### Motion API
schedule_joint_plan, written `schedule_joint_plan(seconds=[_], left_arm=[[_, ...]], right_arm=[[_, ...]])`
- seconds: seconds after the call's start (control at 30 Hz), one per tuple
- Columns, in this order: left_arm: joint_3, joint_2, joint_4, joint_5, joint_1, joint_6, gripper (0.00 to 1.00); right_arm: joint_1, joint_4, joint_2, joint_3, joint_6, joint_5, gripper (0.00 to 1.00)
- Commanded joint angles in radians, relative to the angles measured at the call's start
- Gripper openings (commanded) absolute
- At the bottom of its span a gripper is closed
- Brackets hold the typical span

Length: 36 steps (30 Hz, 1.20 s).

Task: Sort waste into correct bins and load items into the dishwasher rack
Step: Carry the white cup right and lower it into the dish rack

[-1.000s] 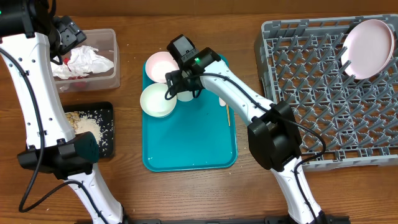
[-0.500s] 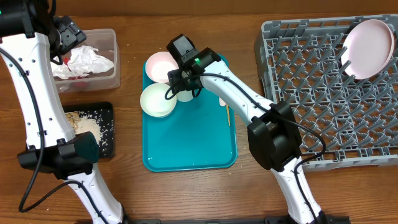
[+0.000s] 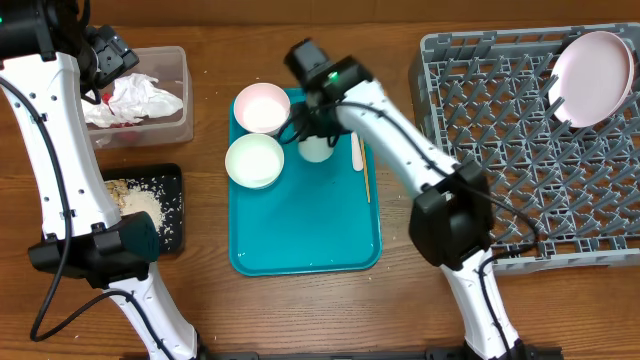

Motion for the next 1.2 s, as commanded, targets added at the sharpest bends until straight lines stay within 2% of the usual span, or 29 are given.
schedule_joint_plan(seconds=[0.0, 0.17, 0.3, 0.5, 0.7, 0.77, 1.0, 1.1, 1.13, 1.17], left_arm=[[-0.005, 0.005, -0.002, 0.007, -0.005, 0.009, 1.00], [-0.005, 0.005, -0.002, 0.007, -0.005, 0.009, 1.00], [-0.005, 0.005, -0.002, 0.007, -0.005, 0.009, 1.00], [-0.005, 0.005, -0.002, 0.007, -0.005, 0.009, 1.00], [-0.005, 0.005, -0.001, 0.007, -0.005, 0.009, 1.00], [-0.005, 0.005, 0.000, 0.007, -0.005, 0.009, 1.00], [-0.005, 0.005, 0.000, 0.007, -0.005, 0.009, 1.00], [-0.005, 0.005, 0.000, 0.007, -0.005, 0.009, 1.00], [-0.005, 0.005, 0.000, 0.007, -0.005, 0.009, 1.00], [-0.005, 0.005, 0.000, 0.007, -0.005, 0.009, 1.00]], right_arm=[[-0.088, -0.047, -0.139, 0.072, 0.001, 0.010, 0.51], [-0.219, -0.105, -0.280, 0.075, 0.000, 0.011, 0.52], [-0.438, -0.171, -0.383, 0.075, 0.001, 0.010, 0.52], [-0.737, -0.257, -0.394, 0.072, 0.010, 0.010, 0.52], [-0.972, -0.303, -0.391, 0.034, 0.043, 0.010, 0.52], [-1.039, -0.305, -0.391, -0.011, 0.058, 0.010, 0.52], [-1.139, -0.248, -0.391, -0.202, 0.088, 0.011, 0.53], [-1.155, -0.222, -0.391, -0.245, 0.088, 0.011, 0.62], [-1.155, -0.222, -0.391, -0.249, 0.088, 0.011, 0.75], [-1.156, -0.222, -0.391, -0.249, 0.088, 0.011, 0.79]])
